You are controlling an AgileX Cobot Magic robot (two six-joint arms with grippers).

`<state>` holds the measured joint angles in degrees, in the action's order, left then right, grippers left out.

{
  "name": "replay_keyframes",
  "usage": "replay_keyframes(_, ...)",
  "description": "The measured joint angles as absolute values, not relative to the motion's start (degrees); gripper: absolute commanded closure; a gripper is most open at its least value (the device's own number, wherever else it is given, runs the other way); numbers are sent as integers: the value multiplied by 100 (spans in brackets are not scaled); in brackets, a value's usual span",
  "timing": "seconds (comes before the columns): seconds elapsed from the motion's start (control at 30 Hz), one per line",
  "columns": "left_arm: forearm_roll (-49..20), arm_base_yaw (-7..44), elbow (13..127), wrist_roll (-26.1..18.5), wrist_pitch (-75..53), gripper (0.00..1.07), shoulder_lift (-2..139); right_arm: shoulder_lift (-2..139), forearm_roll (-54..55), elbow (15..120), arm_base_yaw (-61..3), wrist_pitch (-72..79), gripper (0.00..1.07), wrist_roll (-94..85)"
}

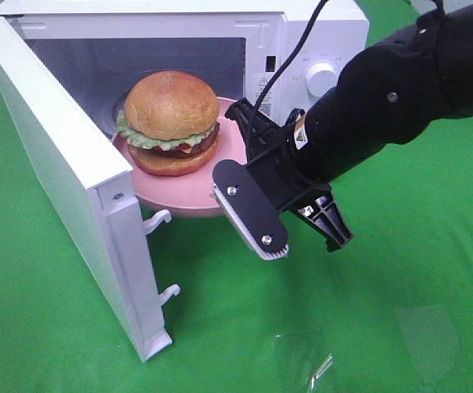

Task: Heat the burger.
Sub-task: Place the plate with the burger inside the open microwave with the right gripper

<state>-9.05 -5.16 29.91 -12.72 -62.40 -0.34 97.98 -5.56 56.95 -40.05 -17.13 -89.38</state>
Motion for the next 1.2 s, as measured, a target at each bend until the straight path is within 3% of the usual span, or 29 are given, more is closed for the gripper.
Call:
replay_keyframes(0.67, -905, -516, 2991, -1272, -6240, 9, -34, 10583, 0, 6595, -4005, -1650, 107, -9007)
replay_keyframes(1.2, -905, -516, 2991, -1272, -6240, 9, -34, 11241, -235, 7328, -4005, -1811, 107, -8995)
